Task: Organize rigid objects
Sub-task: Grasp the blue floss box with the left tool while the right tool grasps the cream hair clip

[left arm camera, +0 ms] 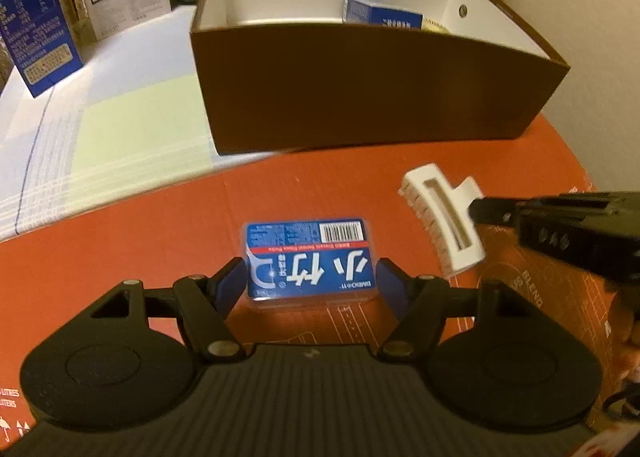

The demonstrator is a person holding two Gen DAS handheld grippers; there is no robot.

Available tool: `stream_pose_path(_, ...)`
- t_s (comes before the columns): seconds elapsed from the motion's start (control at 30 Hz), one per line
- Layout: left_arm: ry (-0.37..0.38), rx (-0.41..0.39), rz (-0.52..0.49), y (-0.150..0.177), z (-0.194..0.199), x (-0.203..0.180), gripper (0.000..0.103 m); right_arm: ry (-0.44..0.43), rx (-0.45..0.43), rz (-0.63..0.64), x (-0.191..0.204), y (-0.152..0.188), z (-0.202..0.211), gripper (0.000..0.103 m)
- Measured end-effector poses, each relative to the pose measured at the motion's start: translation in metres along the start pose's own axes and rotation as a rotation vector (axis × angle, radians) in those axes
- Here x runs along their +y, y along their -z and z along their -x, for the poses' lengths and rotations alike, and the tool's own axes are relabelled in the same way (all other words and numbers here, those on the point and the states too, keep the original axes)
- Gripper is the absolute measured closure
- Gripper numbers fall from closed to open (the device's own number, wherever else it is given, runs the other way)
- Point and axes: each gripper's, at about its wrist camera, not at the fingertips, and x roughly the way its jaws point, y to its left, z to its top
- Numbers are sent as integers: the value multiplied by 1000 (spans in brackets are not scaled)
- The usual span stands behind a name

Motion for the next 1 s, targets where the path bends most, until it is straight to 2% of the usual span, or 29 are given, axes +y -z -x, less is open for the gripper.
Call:
stream_pose_path(0.2,22,-10,-22,1,-2,-8,30,-11,16,-74,-20,-2,7,103)
stream_pose_path(0.4,26,-13,-79,5,-1,-22,30,-6,18,-88,-28,3,12,103)
stream_pose_path(0.6,-12,1,-66,8,-1,1,30,-15,18,-117,-35,5,16,103)
stream_pose_path(0.83,46,-4,-52,14,-7,-6,30,-19,23,-136,-40,8,19,103)
stream_pose_path(1.0,104,7,-123,18,-10,-29,30,-16,27,-156,-45,10,22,103)
